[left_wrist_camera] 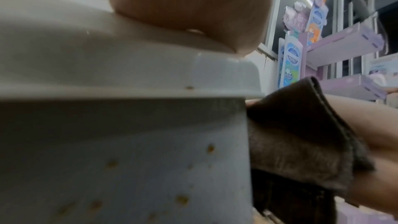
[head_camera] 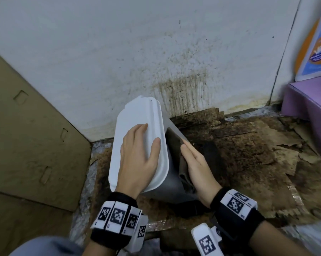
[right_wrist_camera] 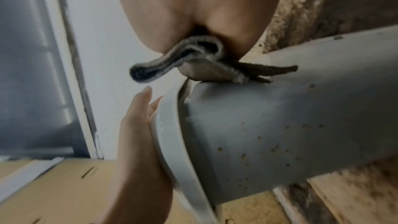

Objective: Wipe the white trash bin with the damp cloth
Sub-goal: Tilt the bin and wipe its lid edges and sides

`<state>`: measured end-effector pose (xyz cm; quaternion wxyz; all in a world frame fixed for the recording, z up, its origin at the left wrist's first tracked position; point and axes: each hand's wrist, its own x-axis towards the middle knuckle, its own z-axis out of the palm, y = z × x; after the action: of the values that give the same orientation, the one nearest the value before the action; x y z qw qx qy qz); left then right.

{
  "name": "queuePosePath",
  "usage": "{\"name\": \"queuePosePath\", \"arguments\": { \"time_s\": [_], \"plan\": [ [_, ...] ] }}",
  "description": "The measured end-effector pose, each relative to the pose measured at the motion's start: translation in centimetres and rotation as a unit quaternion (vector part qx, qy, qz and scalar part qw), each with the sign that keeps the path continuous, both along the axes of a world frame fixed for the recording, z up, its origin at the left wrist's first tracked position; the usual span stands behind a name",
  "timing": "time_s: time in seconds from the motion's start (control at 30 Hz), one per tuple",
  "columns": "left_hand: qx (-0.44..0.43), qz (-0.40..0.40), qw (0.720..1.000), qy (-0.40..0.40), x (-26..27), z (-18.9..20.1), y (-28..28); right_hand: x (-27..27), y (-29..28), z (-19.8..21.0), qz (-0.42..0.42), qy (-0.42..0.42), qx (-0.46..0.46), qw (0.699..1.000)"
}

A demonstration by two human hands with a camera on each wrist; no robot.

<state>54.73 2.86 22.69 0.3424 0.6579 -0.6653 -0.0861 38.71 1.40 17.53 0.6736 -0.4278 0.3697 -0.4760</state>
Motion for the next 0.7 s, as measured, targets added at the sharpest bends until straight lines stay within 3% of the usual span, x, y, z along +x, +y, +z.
{"name": "queuePosePath", "arguments": {
  "time_s": [0.17, 0.3, 0.43, 0.57, 0.7],
  "plan": [
    [0.003, 0.003, 1.0, 0.018, 1.0, -0.5, 0.1, 0.5, -0.2, -1.3, -0.04, -0.026, 0.015, 0.999],
    [0.004, 0.007, 1.0, 0.008, 1.4, -0.7, 0.1, 2.0, 0.4, -1.2, -0.068, 0.01, -0.046, 0.997],
    [0.005, 0.007, 1.0, 0.004, 1.8, -0.8, 0.1, 4.6, 1.6, -1.4, -0.039, 0.064, -0.083, 0.994],
    [0.006, 0.008, 1.0, -0.001, 2.3, -0.9, 0.1, 5.6, 1.4, -2.5, -0.04, 0.15, -0.126, 0.98],
    [-0.002, 0.005, 1.0, 0.0, 2.3, -0.8, 0.1, 4.9, 0.7, -5.0, -0.047, 0.178, -0.152, 0.971]
  ]
}}
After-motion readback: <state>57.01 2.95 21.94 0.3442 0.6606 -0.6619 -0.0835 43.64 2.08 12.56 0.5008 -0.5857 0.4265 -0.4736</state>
